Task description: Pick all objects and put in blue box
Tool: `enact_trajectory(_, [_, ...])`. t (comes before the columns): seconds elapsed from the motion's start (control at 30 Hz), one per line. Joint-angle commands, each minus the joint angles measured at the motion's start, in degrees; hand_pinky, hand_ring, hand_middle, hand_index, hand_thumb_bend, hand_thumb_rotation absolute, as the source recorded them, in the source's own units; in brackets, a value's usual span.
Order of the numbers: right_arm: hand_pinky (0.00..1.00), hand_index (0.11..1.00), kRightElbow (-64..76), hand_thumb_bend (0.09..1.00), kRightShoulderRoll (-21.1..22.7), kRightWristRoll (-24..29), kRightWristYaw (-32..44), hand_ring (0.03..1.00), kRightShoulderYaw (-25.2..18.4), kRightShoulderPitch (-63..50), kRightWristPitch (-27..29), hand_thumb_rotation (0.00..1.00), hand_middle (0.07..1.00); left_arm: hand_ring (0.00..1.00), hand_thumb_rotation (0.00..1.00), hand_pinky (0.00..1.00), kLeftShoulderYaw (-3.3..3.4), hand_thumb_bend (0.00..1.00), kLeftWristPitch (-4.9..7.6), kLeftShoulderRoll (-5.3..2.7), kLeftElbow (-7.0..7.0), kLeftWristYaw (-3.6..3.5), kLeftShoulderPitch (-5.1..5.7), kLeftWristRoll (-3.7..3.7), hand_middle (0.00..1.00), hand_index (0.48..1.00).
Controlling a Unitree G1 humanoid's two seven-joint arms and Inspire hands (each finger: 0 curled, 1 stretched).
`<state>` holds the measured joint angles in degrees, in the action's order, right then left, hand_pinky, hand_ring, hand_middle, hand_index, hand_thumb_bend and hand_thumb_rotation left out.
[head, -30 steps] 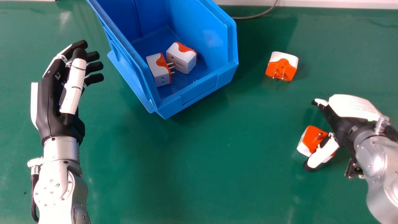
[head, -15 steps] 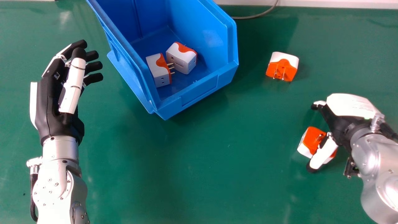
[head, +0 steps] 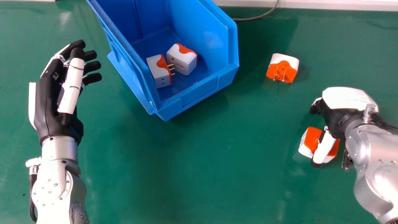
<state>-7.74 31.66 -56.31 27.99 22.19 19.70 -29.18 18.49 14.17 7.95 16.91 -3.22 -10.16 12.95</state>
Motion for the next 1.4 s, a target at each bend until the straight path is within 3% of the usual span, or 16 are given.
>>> enact_trajectory(0.0, [0.44,0.733,-1.5,0.817,-0.8,2.1,1.8,0.567,1.2,-2.4,0.6,0.07,0.657,0.66,0.57,0.63,0.13,0.58,0.28,0.6,-1.28,0.01,-0.39,0.01,0.69,0.718])
enact_trajectory(0.1, [0.44,0.733,-1.7,0.817,-0.8,2.2,1.9,0.567,1.2,-2.3,0.7,0.07,0.657,0.66,0.57,0.63,0.16,0.58,0.48,0.67,-1.03,-0.21,-0.42,0.15,0.69,0.718])
enact_trajectory(0.13, [0.41,0.686,-1.7,0.757,-0.8,2.5,1.9,0.535,1.0,-2.2,0.9,0.05,0.628,0.66,0.57,0.63,0.17,0.58,0.58,0.69,-0.92,-0.25,-0.45,0.13,0.69,0.717])
enact_trajectory(0.27, [0.41,0.686,-0.9,0.757,-0.4,3.1,1.4,0.535,0.5,-2.8,1.8,0.05,0.628,0.66,0.57,0.63,0.33,0.58,0.54,0.54,-0.52,0.07,-0.65,0.18,0.69,0.717])
enact_trajectory(0.37, [0.41,0.686,-0.5,0.757,-0.5,3.3,1.5,0.535,0.1,-3.0,1.8,0.05,0.628,0.66,0.57,0.63,0.33,0.58,0.31,0.61,-0.62,-0.3,-0.56,0.47,0.69,0.717])
enact_trajectory(0.4, [0.38,0.647,-0.4,0.708,-0.6,3.3,1.2,0.512,0.1,-3.0,1.8,0.04,0.608,0.66,0.56,0.63,0.27,0.58,0.24,0.63,-0.8,-0.27,-0.5,0.39,0.69,0.717])
enact_trajectory(0.5, [0.38,0.647,-0.1,0.708,-0.6,3.5,0.2,0.512,0.0,-3.3,2.1,0.04,0.608,0.66,0.56,0.63,0.16,0.58,0.05,0.53,-1.37,0.0,-0.41,0.24,0.69,0.717])
enact_trajectory(0.67, [0.38,0.647,0.5,0.708,-1.3,4.2,-1.2,0.512,-0.7,-3.7,1.2,0.04,0.608,0.66,0.56,0.63,0.15,0.58,0.18,0.64,-1.35,-0.13,-0.26,0.15,0.69,0.717])
enact_trajectory(0.83, [0.36,0.592,1.5,0.64,-1.2,4.7,-3.6,0.48,-1.3,-4.8,2.4,0.03,0.573,0.66,0.56,0.63,0.18,0.58,0.06,0.6,-1.35,0.15,-0.34,0.09,0.69,0.718])
enact_trajectory(1.2, [0.33,0.565,2.8,0.595,-1.5,2.8,-7.0,0.452,-0.8,-5.7,1.1,0.02,0.542,0.66,0.56,0.62,0.14,0.58,0.15,0.81,-1.57,-0.1,-0.2,-0.04,0.69,0.717])
enact_trajectory(1.37, [0.33,0.556,2.8,0.579,-1.3,2.3,-8.5,0.443,-0.8,-5.8,1.5,0.01,0.53,0.66,0.56,0.62,0.09,0.59,-0.36,0.59,-2.12,0.42,-0.11,-0.2,0.69,0.718])
